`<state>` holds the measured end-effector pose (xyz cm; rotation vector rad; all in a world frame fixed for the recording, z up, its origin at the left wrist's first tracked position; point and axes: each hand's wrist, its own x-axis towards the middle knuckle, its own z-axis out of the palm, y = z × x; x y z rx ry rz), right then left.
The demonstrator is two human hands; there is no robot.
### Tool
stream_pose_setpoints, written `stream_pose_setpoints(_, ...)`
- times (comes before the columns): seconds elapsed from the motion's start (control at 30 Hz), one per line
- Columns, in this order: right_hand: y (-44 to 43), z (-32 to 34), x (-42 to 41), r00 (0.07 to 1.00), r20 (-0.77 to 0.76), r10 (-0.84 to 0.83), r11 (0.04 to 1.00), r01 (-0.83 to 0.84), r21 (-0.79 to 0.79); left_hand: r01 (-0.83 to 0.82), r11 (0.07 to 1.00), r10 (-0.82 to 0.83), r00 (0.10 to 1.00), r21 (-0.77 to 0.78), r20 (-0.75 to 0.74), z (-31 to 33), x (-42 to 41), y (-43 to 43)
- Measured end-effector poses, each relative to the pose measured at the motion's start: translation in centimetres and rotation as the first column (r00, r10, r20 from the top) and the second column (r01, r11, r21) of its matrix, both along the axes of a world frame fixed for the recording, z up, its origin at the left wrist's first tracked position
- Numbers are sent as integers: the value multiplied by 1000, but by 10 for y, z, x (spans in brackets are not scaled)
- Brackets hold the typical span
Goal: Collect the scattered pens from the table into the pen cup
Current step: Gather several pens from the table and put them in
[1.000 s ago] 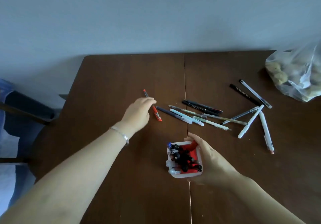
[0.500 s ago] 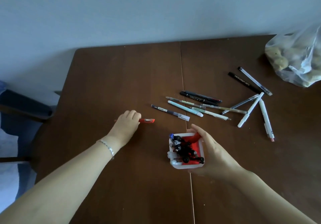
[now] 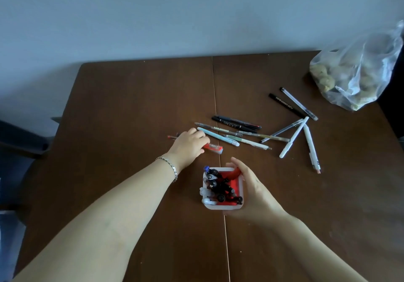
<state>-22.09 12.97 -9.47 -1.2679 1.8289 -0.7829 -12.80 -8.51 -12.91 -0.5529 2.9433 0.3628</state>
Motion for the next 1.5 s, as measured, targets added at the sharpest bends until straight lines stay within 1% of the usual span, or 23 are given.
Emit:
stream_pose_setpoints(0.07,0,-1,0,1000,10,-7,1000,7,-5,-29,1000,28,998,9,52,-3,1,3)
stream_pose_setpoints(0.17,1,-2,2,999,40,-35,999,35,-8,-260,960,247,961,101,122,0,17,11)
stream_pose_setpoints(0.23,1,-3,1,998,42,-37,999,38,-19,-470,843,478,877,262,34,9,36,18)
stream_pose_setpoints(0.27,1,-4,1,998,46,-32,999,33,-21,-549,747,605,795,375,-40,19,45,22)
stream_pose_setpoints(0.3,0,-4,1,998,52,-28,999,29,-21,-574,660,706,694,485,-139,33,51,27)
stream_pose_setpoints(0.33,0,-4,1,998,56,-26,999,27,-25,-537,607,767,590,586,-253,50,56,32)
stream_pose_setpoints(0.4,-1,-3,2,998,57,-26,999,28,-35,-332,548,823,377,767,-424,88,63,47)
stream_pose_setpoints(0.43,-1,-3,2,998,56,-29,999,31,-38,-213,516,842,303,829,-447,106,65,57)
stream_pose_setpoints(0.47,-1,-3,3,998,52,-28,999,31,-38,-123,482,859,260,867,-441,119,66,68)
stream_pose_setpoints(0.53,0,-3,3,999,44,-32,999,34,-39,-59,412,892,228,909,-390,125,68,89)
stream_pose_setpoints(0.67,0,0,4,996,71,-55,998,57,-19,-173,264,956,176,949,-234,103,71,119)
stream_pose_setpoints(0.73,0,2,4,995,87,-55,998,56,-7,-166,220,964,189,961,-188,99,67,127)
stream_pose_setpoints(0.8,0,5,4,995,88,-55,998,55,1,-124,238,953,221,963,-206,102,60,132)
stream_pose_setpoints(0.9,-1,10,5,994,91,-61,998,59,27,-87,216,952,239,972,-190,108,47,137)
stream_pose_setpoints(0.97,-1,10,6,993,93,-68,997,65,33,-96,277,931,273,956,-242,108,44,140)
stream_pose_setpoints(1.03,-2,9,6,993,87,-81,997,79,23,-136,336,895,355,932,-271,102,45,145)
stream_pose_setpoints(1.1,-2,6,5,994,79,-77,997,77,12,-190,384,834,491,903,-251,91,48,148)
stream_pose_setpoints(1.17,-2,4,5,995,74,-66,998,66,12,-224,499,752,592,837,-290,83,52,149)
stream_pose_setpoints(1.2,-3,5,4,995,75,-67,998,66,14,-239,559,729,598,794,-333,81,54,148)
stream_pose_setpoints(1.3,-3,7,5,994,84,-68,997,65,28,-311,640,737,506,702,-448,77,63,141)
stream_pose_setpoints(1.33,-3,9,5,994,89,-66,997,63,32,-325,692,703,505,645,-500,76,66,138)
stream_pose_setpoints(1.43,-3,11,5,993,93,-71,997,68,33,-273,889,453,629,366,-631,70,73,134)
stream_pose_setpoints(1.5,-3,11,5,993,87,-80,997,79,21,-219,948,317,732,231,-603,64,76,137)
